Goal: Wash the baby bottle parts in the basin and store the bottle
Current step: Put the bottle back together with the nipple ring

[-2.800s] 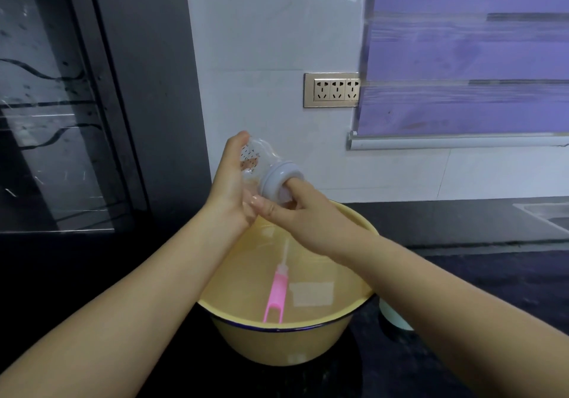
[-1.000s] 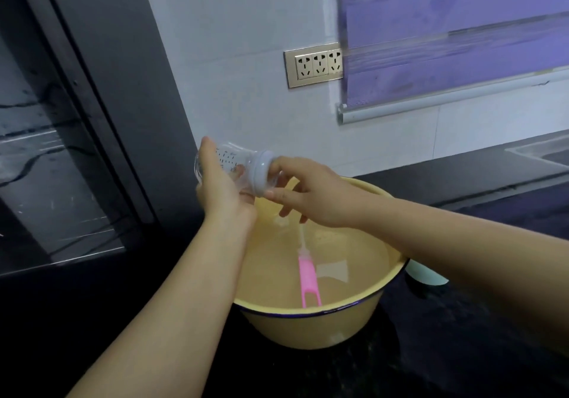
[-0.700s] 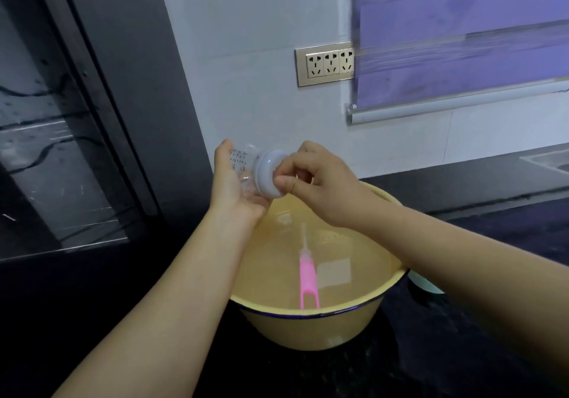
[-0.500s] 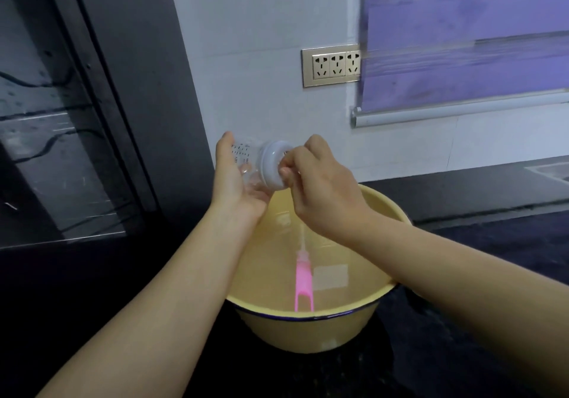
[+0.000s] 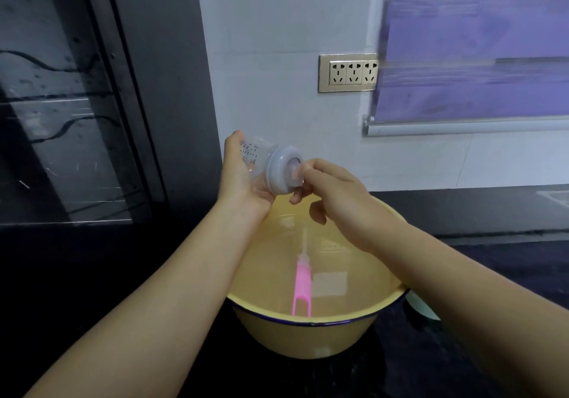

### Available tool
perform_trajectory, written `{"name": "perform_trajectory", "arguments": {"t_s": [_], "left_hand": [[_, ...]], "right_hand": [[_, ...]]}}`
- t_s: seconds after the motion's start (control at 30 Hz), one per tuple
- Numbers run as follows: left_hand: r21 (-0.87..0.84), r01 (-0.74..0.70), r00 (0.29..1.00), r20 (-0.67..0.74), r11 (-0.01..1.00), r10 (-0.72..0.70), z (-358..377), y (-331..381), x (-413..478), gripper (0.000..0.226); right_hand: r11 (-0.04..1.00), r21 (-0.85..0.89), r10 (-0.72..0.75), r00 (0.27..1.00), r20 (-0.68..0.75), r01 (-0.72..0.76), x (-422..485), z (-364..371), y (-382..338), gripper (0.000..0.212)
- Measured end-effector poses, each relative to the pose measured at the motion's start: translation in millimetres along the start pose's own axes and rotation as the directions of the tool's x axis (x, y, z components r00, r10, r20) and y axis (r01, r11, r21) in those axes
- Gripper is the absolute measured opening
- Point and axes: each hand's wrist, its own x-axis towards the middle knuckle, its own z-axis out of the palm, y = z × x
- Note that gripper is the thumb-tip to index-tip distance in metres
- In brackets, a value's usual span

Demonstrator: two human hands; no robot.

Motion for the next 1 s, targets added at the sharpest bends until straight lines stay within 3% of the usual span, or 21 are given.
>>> {"name": "perform_trajectory", "arguments": {"t_s": [0.1, 0.17, 0.4, 0.47, 0.53, 0.67, 0.77, 0.9, 1.0], "left_hand": [[0.029, 0.043, 0.999, 0.015, 0.999, -0.044, 2, 0, -3, 0.032], [0.029, 0.039, 0.999, 0.012, 0.999, -0.040, 4, -1, -5, 0.032], [0.011, 0.068, 0.997, -0.041, 0.998, -0.068, 11, -5, -4, 0.041], [-0.020, 0.066, 0.997, -0.033, 0.998, -0.067, 8, -1, -3, 0.027], [-0.058, 0.059, 0.996, -0.062, 0.997, -0.062, -1, 5, 1, 0.031], [-0.037, 0.062, 0.994, -0.093, 0.997, -0.065, -11, 7, 2, 0.029], [-0.035, 0.059, 0.993, -0.102, 0.998, -0.062, -8, 5, 1, 0.033], [-0.029, 0.030, 0.994, -0.101, 0.999, -0.033, -8, 4, 2, 0.034], [-0.022, 0.049, 0.995, -0.084, 0.999, -0.051, -4, 3, -4, 0.038]], "right_hand": [[0.985, -0.150, -0.082, 0.997, 0.003, 0.082, -1, 1, -1, 0.035], [0.985, -0.144, -0.109, 0.992, -0.059, 0.099, 2, 1, -1, 0.030], [0.978, 0.208, 0.021, 0.981, -0.192, 0.020, 9, 1, -2, 0.025], [0.866, 0.499, 0.121, 0.959, -0.255, 0.023, 11, -4, -5, 0.023], [0.738, 0.673, 0.197, 0.939, -0.281, 0.047, 13, -16, -4, 0.021], [0.841, 0.540, 0.147, 0.978, -0.147, -0.045, 14, -19, 6, 0.011], [0.946, 0.321, 0.002, 0.991, -0.134, 0.041, 12, -16, 12, 0.026], [0.988, 0.116, -0.093, 0.990, -0.108, 0.105, 7, -14, 12, 0.027], [0.985, -0.130, -0.122, 0.990, -0.068, 0.113, 4, -7, 11, 0.028]]}}
